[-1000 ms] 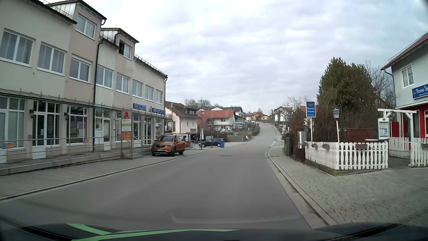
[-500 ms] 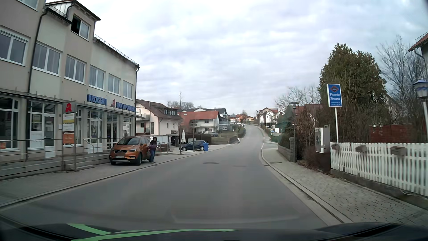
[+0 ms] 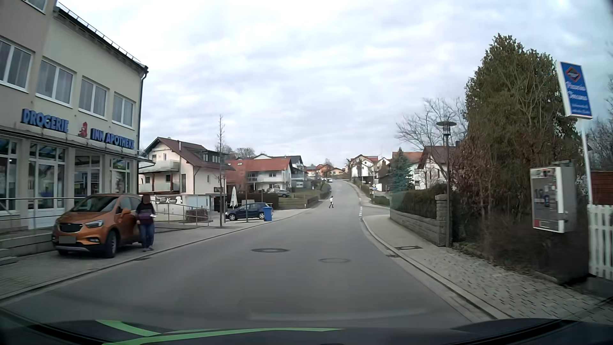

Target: Follow the waypoints while adhering to traffic rules and regulations

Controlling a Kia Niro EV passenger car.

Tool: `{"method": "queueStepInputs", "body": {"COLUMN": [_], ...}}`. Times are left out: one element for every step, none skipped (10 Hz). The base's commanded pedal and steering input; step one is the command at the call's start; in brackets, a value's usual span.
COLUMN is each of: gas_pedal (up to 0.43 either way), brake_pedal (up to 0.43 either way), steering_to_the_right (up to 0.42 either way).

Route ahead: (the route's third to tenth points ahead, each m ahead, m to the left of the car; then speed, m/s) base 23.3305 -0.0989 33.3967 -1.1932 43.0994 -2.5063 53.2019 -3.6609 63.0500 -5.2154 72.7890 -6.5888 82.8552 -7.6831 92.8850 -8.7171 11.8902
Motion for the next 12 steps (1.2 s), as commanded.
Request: {"method": "queueStepInputs", "body": {"gas_pedal": [0.087,0.087,0.087,0.087,0.087,0.087,0.087,0.087,0.087,0.087,0.087,0.087], "brake_pedal": [0.0,0.0,0.0,0.0,0.0,0.0,0.0,0.0,0.0,0.0,0.0,0.0], "steering_to_the_right": [0.034,0.034,0.032,0.03,0.029,0.027,0.025,0.022,0.02,0.019,0.018,0.016]}}
